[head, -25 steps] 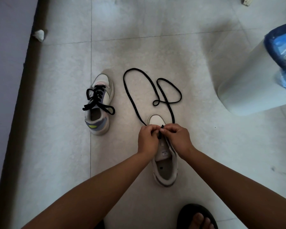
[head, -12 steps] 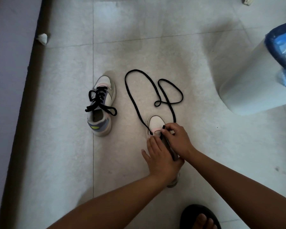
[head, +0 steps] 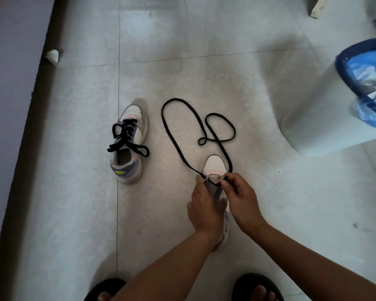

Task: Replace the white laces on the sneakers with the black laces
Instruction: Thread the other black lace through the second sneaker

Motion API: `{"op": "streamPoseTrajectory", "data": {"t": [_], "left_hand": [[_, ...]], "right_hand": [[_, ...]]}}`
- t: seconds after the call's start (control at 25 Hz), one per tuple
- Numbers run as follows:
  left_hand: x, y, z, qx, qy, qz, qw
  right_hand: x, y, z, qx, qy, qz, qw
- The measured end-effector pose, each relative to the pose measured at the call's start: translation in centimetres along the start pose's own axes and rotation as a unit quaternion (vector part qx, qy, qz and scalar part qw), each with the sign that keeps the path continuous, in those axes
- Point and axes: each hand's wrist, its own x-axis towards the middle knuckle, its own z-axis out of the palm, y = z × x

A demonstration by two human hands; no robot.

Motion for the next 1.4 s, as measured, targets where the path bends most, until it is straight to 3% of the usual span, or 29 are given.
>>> {"op": "streamPoseTrajectory", "data": {"t": [0.04, 0.12, 0.32, 0.48, 0.64, 0.68, 0.76, 0.8, 0.88, 0.96, 1.04, 1.12, 1.2, 1.24, 1.28, 1.36, 1.4], "left_hand": [[0.3, 0.0, 0.0, -0.017, -0.005, -0.037, 0.999], [1.1, 0.4, -0.1, 0.057, -0.032, -0.06, 0.996], [1.0, 1.0, 0.1, 0.179, -0.035, -0.011, 0.983], [2.3, 0.6, 0.2, 0.164, -0.051, -0.04, 0.984], [4.2, 0.4, -0.1, 0.141, -0.031, -0.068, 0.987], [4.7, 0.6, -0.1, 0.156, -0.012, -0.073, 0.985], [5.8, 0.9, -0.1, 0.162, 0.014, -0.07, 0.984], [6.3, 0.9, -0.3, 0.162, 0.026, -0.069, 0.984], [7.3, 0.8, -1.0, 0.164, 0.045, -0.076, 0.982], [7.9, 0.7, -1.9, 0.137, 0.039, -0.091, 0.986], [8.2, 0.7, -2.6, 0.11, 0.016, -0.087, 0.99], [8.3, 0.6, -3.0, 0.103, 0.0, -0.07, 0.992], [8.2, 0.5, -3.1, 0.099, 0.005, -0.061, 0.993], [8.1, 0.4, -3.0, 0.095, 0.011, -0.062, 0.993], [8.0, 0.4, -3.1, 0.091, 0.015, -0.064, 0.994], [7.8, 0.5, -3.0, 0.089, 0.018, -0.063, 0.994], [7.7, 0.5, -2.9, 0.089, 0.022, -0.061, 0.994]], "right_hand": [[-0.1, 0.0, -0.1, 0.012, 0.0, 0.015, 1.0], [-0.3, -0.3, -0.4, -0.024, -0.024, 0.008, 0.999], [-1.6, -2.1, -0.8, -0.085, -0.032, -0.071, 0.993], [-4.3, -5.2, -1.1, -0.035, -0.013, -0.111, 0.993], [-7.8, -10.0, -2.3, 0.021, 0.003, -0.227, 0.974], [-8.0, -11.2, -2.6, 0.035, -0.023, -0.259, 0.965], [-7.6, -12.7, -3.4, 0.053, -0.171, -0.295, 0.938], [-7.2, -13.3, -3.9, 0.054, -0.275, -0.255, 0.925], [-7.2, -15.0, -4.8, 0.131, -0.407, -0.063, 0.902], [-8.1, -15.4, -4.9, 0.232, -0.416, 0.037, 0.878], [-8.3, -15.0, -4.2, 0.262, -0.422, 0.101, 0.862], [-6.8, -13.3, -4.6, 0.148, -0.477, 0.149, 0.853], [-3.9, -11.0, -6.0, -0.069, -0.523, 0.159, 0.834], [-2.0, -10.2, -6.3, -0.151, -0.5, 0.158, 0.838], [-0.1, -9.5, -6.1, -0.193, -0.429, 0.14, 0.871], [3.9, -7.9, -4.2, -0.23, -0.217, 0.117, 0.941], [5.6, -7.3, -2.3, -0.259, -0.158, 0.116, 0.946]]}}
